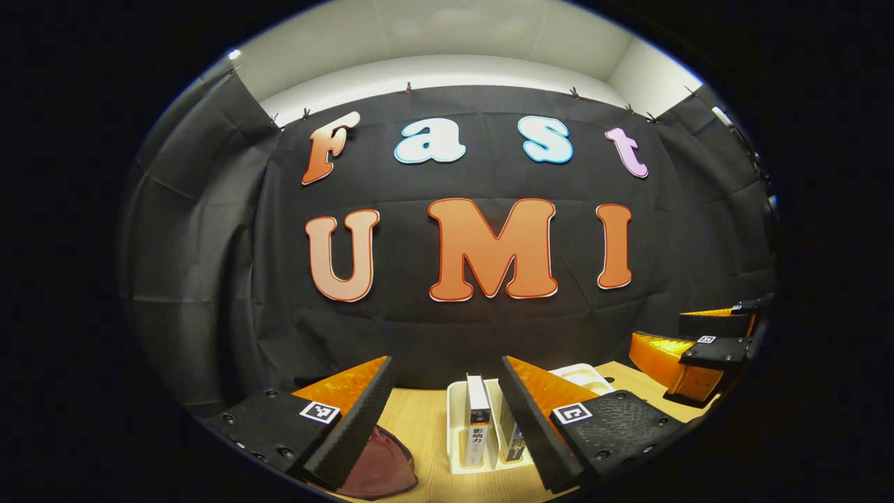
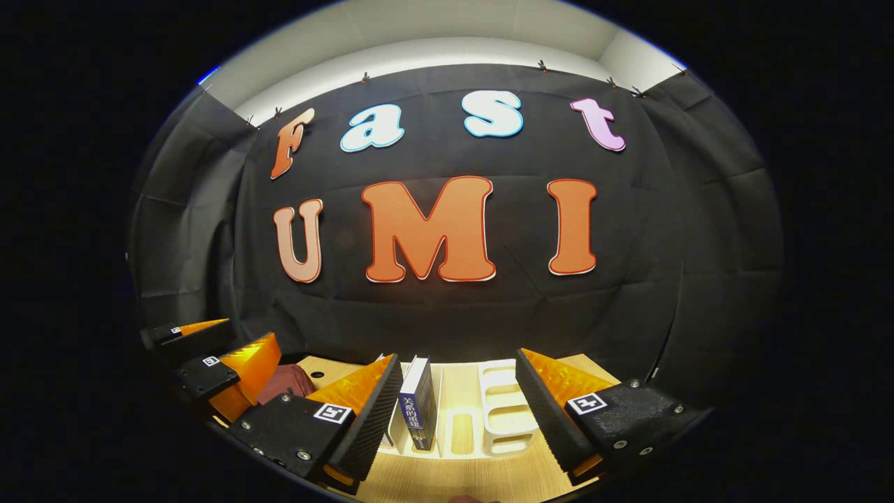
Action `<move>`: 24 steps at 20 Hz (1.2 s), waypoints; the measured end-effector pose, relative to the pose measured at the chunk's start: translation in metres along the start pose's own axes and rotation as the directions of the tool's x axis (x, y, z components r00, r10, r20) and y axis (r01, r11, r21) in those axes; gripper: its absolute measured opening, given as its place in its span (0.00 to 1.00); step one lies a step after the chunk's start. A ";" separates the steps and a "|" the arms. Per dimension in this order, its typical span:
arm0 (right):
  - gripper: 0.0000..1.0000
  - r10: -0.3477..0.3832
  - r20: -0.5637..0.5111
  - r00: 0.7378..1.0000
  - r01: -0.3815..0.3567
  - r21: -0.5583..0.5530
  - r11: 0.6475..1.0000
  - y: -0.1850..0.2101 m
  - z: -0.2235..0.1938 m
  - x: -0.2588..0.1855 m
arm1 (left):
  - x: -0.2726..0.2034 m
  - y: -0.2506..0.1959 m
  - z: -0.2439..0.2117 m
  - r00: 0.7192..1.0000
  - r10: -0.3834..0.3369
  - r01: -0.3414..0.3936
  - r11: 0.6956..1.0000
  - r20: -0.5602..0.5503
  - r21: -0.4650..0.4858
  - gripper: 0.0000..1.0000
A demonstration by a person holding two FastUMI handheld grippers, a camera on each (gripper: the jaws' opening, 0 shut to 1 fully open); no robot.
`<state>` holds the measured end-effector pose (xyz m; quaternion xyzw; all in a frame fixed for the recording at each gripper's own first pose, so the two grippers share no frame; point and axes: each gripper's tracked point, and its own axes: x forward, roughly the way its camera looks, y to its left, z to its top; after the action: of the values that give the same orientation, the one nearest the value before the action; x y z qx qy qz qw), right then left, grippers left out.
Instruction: Open the schoolbag, grab two books from the bookshelf and put them into the schoolbag.
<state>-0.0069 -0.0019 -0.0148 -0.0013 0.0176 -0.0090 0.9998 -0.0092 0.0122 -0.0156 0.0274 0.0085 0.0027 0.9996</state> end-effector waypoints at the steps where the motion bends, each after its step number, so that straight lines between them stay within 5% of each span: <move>1: 0.96 0.000 -0.002 1.000 0.000 -0.001 1.000 0.000 -0.001 0.001 | 0.001 0.002 -0.004 1.000 0.000 0.000 1.000 -0.005 0.014 0.94; 7: 0.96 -0.012 -0.026 1.000 0.011 -0.006 1.000 -0.005 -0.010 0.002 | 0.001 0.029 -0.059 0.994 0.029 -0.008 0.982 -0.106 0.190 0.99; 13: 0.96 -0.025 -0.059 0.998 0.024 -0.010 1.000 -0.013 -0.023 0.006 | -0.008 0.065 -0.139 0.966 0.086 0.018 0.920 -0.245 0.392 0.96; 19: 0.96 -0.040 -0.082 0.996 0.039 -0.016 0.999 -0.020 -0.033 0.007 | -0.020 0.086 -0.218 0.916 0.129 0.110 0.830 -0.380 0.546 0.95; 24: 0.96 -0.055 -0.096 0.994 0.054 -0.020 0.998 -0.027 -0.040 0.006 | -0.041 0.091 -0.279 0.850 0.154 0.205 0.785 -0.504 0.585 0.95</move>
<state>-0.0030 -0.0296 -0.0550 -0.0099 0.0661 -0.0362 0.9971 -0.0559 0.1185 -0.2882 0.3514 0.2827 -0.0070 0.8925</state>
